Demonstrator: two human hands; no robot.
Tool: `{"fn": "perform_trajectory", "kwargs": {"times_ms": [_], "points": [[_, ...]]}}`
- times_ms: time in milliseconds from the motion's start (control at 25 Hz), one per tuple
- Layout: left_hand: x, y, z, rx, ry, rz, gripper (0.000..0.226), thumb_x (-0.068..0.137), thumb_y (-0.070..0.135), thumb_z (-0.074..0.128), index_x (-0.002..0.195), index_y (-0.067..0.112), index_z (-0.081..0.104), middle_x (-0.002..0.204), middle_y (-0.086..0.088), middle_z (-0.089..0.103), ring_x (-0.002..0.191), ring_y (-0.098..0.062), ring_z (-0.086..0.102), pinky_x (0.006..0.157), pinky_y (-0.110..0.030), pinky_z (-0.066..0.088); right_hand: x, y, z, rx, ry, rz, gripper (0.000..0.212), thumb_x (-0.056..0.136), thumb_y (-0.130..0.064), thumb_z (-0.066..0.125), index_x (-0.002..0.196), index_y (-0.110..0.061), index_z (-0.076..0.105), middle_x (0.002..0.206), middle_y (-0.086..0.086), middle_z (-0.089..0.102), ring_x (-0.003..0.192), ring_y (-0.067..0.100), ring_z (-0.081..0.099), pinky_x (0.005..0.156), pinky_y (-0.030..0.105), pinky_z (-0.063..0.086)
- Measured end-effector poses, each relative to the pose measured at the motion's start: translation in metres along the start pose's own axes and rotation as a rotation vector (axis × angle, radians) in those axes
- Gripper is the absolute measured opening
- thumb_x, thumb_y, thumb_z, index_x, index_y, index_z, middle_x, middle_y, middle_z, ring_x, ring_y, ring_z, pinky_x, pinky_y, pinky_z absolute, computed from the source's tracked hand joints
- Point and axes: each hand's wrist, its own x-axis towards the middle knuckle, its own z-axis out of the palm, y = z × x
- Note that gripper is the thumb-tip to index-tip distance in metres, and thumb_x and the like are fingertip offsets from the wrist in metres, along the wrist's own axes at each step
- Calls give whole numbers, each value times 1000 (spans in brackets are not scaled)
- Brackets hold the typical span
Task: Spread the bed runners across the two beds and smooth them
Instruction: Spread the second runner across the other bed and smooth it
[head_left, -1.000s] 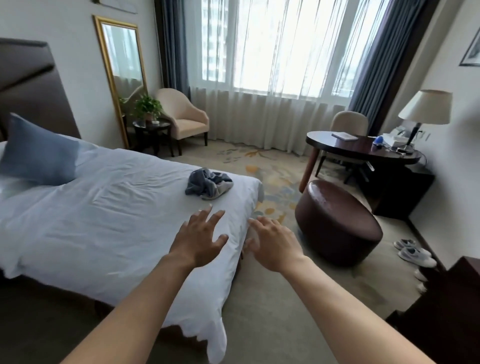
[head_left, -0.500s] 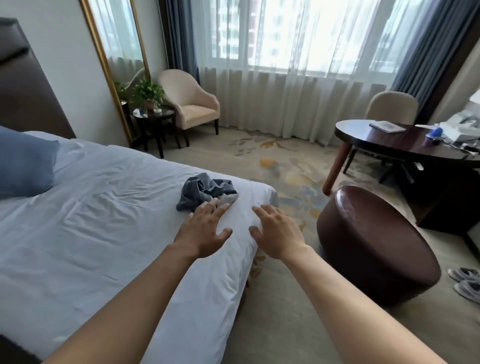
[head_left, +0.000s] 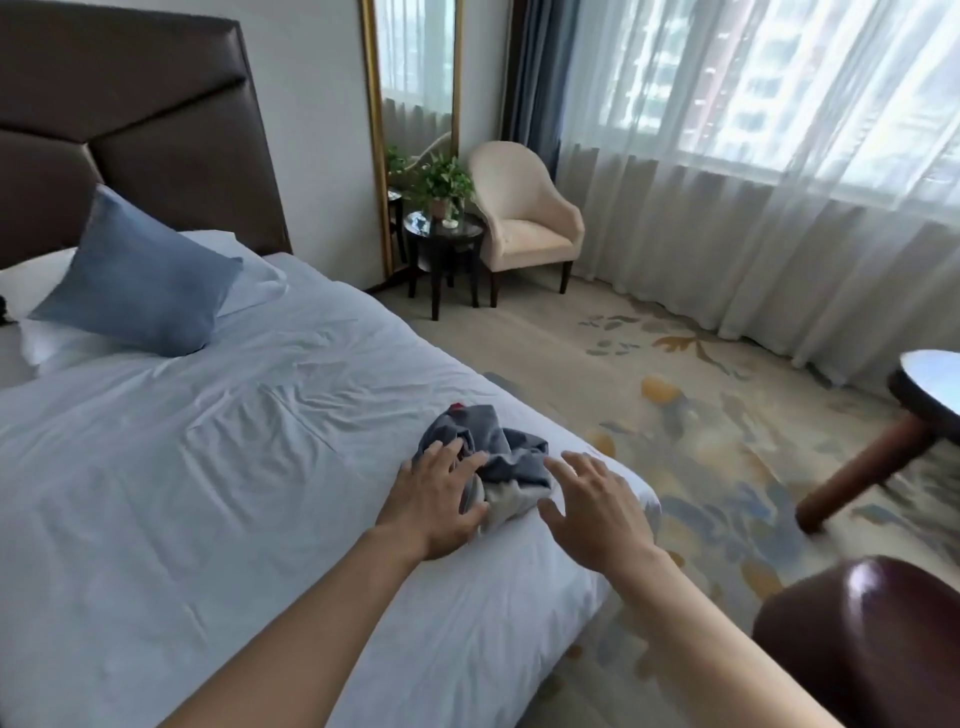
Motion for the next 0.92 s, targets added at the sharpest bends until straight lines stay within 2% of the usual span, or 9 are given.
{"fn": "perform_trajectory", "kwargs": {"times_ms": [160,360,600,760,920], "points": [[90,-21,32,35,-65,-97,66,96,58,34,156,35,19,166,0,5,153,-23,1,121,-51,7,112,34,39,-69,-93,-128,54,95,-46,48,144,-23,47,146,2,50,138,25,40,111,43,35],[168,-54,64,-36,-103,-302,67,97,56,36,157,32,19,166,0,7,153,-21,2,122,-47,9,226,66,84,-9,-247,-258,53,98,-46,46,147,-27,42,151,-2,45,140,21,38,110,36,34],[238,-69,123,-95,-126,-534,66,99,54,39,157,30,19,165,0,10,152,-21,5,121,-46,15,339,89,156,31,-400,-456,57,99,-47,44,151,-24,38,154,-1,43,142,21,39,113,39,36],[272,-79,173,-144,-119,-641,68,97,51,47,156,26,25,163,-3,20,150,-23,17,117,-43,26,375,86,209,68,-455,-543,48,99,-41,47,143,-22,45,144,0,51,132,24,47,105,39,40],[292,-103,230,-178,-77,-805,58,96,46,55,145,20,37,144,0,40,128,-24,43,94,-39,45,397,66,273,69,-450,-611,44,98,-35,48,139,-22,45,135,1,55,124,25,50,98,38,43]]}}
